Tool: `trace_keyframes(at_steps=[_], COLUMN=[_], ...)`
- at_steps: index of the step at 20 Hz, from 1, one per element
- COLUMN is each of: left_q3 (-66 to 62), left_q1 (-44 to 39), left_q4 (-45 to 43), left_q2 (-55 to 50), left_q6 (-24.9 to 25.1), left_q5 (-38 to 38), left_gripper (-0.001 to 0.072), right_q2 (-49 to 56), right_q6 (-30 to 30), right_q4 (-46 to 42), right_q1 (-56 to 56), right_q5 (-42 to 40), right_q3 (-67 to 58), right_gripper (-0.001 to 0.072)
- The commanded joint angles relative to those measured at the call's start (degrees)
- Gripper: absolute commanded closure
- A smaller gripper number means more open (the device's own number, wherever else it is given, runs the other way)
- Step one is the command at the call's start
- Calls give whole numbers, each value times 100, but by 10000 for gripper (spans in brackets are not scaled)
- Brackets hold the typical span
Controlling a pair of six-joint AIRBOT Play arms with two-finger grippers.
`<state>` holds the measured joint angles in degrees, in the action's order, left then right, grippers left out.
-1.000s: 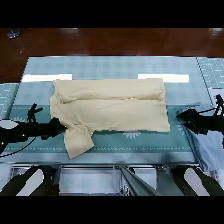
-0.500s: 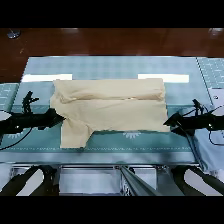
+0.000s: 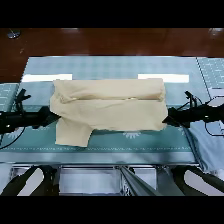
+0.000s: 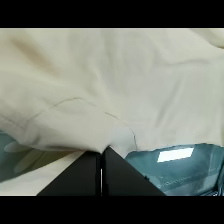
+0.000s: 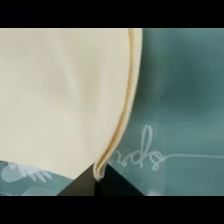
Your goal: Fold the shirts.
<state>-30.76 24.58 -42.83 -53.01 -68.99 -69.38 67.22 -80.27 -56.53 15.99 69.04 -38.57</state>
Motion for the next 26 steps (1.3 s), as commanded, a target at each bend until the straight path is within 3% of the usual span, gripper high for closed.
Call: trace_keyframes(at_steps=[1, 5, 9, 12, 17, 22, 23, 24, 25, 26], left_q3=[-105, -170, -905, -2341, -4848, -5665, -5665, -5668, -5681, -5810], left_q1=[909, 575, -358, -909, -1102, -1154, -1165, -1158, -1099, -962], left_q4=[498, 682, 691, 686, 634, 627, 627, 625, 621, 533], left_q2=[444, 138, -1174, -2470, -4422, -5396, -5490, -5532, -5517, -5515], left_q6=[131, 151, 0, -157, -1049, -1187, -1121, -1123, -1104, -1019], left_q5=[-503, -87, 901, 927, 673, 470, 485, 470, 313, 28], left_gripper=[682, 683, 683, 683, 683, 683, 659, 387, 17, 6], right_q2=[-953, -1172, 68, 1322, 2863, 3657, 3705, 3718, 3694, 3650], right_q6=[63, 299, 404, 363, 76, -98, -90, -9, 92, 63], right_q4=[-402, 105, 509, 658, 719, 857, 918, 918, 815, 634], right_q1=[402, 507, 114, -85, -264, -264, -262, -251, -153, 13], right_q5=[450, -48, -671, -682, -535, -431, -481, -446, -306, -98], right_q3=[-52, -328, -1362, -2424, -4057, -4715, -4715, -4739, -4830, -4962], right_gripper=[686, 686, 686, 686, 686, 683, 509, 82, 97, 97])
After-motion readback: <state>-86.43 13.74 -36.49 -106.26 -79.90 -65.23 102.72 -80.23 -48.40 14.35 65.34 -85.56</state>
